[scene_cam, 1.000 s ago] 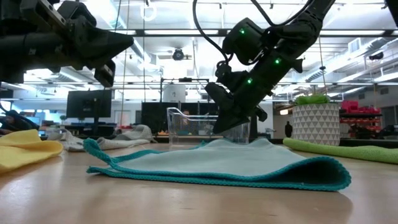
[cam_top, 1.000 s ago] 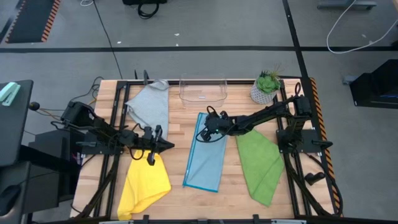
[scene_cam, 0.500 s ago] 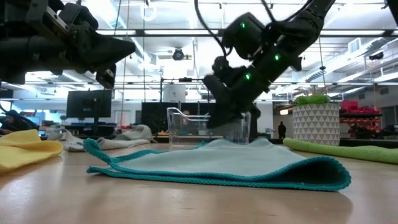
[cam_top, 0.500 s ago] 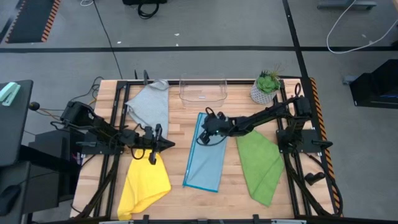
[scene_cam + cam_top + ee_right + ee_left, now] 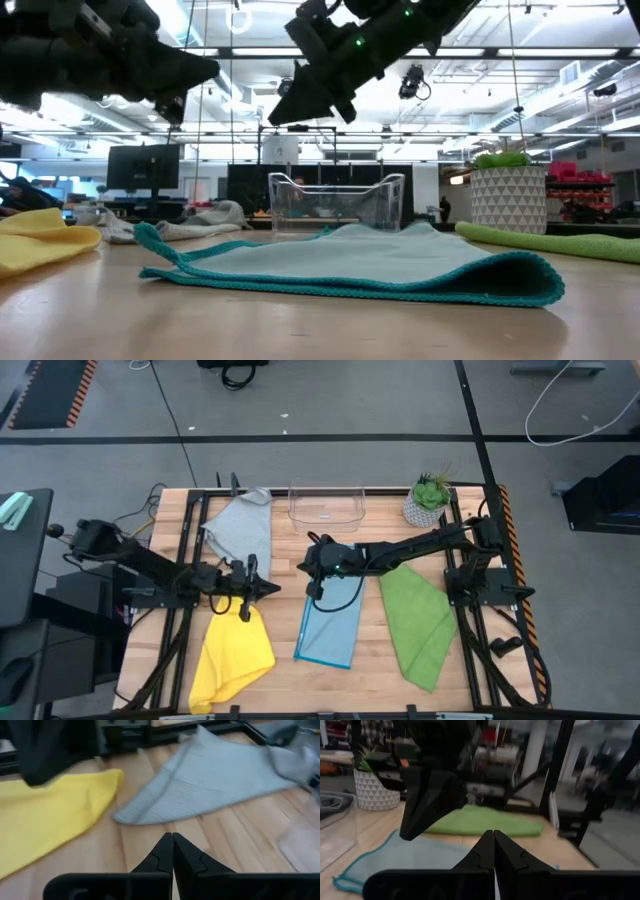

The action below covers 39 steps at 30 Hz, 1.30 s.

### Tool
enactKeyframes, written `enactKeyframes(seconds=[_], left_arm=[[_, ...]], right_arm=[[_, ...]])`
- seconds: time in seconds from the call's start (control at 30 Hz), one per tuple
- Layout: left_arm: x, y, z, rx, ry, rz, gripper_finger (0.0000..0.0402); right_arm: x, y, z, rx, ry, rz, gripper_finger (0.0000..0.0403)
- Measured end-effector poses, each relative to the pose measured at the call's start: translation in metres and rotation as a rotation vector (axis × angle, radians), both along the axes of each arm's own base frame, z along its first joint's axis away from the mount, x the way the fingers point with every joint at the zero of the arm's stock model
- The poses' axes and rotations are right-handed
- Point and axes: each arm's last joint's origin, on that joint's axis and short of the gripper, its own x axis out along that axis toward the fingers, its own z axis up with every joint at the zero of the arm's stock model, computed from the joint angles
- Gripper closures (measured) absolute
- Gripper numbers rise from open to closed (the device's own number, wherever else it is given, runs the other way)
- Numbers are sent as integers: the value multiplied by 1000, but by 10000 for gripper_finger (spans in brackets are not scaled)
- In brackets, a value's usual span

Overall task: Fold microfiber towels
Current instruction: Fold the blue microfiber towel

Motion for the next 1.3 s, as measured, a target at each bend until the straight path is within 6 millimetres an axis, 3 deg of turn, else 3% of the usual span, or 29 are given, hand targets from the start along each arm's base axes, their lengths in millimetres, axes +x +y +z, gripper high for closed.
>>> enactKeyframes(seconds=[0.2, 0.37, 0.63, 0.87, 1.07, 1.3], left_arm=[[9, -2, 28, 152, 267, 12, 398], [16, -4, 46, 200, 325, 7, 395], [12, -2, 28, 147, 380, 15, 396], [7, -1, 18, 101, 379, 24, 396], [7, -1, 18, 101, 381, 24, 398], [7, -1, 16, 106, 404, 24, 398]], right_arm=[[-14, -15, -25, 56, 116, -92, 394], [-30, -37, -48, 92, 187, -275, 394], [-47, -47, -71, 123, 240, -387, 394], [-28, -52, -103, 109, 324, -380, 394], [-3, -51, -103, 127, 309, -282, 394], [6, -31, -100, 160, 317, -162, 394]])
